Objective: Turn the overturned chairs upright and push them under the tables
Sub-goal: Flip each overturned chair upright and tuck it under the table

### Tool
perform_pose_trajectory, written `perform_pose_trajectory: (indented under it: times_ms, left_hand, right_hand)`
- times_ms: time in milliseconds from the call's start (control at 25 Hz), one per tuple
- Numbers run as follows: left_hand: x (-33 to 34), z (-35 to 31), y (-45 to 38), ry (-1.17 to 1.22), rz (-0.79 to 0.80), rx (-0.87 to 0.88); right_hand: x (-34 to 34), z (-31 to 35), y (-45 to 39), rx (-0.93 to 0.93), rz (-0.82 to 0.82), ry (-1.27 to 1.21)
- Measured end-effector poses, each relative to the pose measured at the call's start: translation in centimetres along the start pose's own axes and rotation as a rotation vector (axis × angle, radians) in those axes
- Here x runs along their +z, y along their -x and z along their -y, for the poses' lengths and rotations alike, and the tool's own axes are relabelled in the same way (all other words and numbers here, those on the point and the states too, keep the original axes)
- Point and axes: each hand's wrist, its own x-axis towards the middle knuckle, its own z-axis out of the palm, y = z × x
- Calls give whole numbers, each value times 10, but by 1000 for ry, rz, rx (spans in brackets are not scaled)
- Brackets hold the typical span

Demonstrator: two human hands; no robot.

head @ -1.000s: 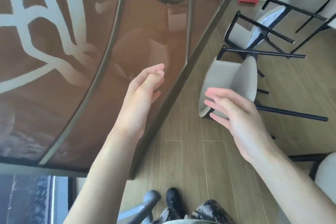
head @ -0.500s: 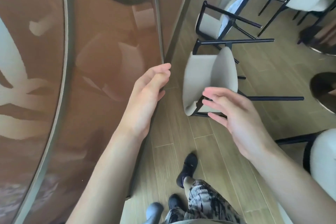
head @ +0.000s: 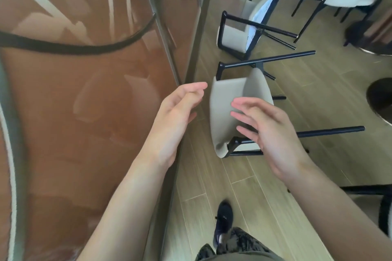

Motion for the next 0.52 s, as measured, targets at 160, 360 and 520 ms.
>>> perform_pose_trajectory:
  times_ms: [160, 360, 520]
  left_hand:
    - [25, -13, -50, -37, 57, 0]
    - [49, -20, -99, -40, 133, -28]
    - [63, -22, -143, -77, 220, -50]
  right_hand:
    - [-20, 10, -43, 15, -59, -55]
    - [-47, 11, -74, 54, -168, -117]
    - [-56, 11, -99, 80, -271, -144]
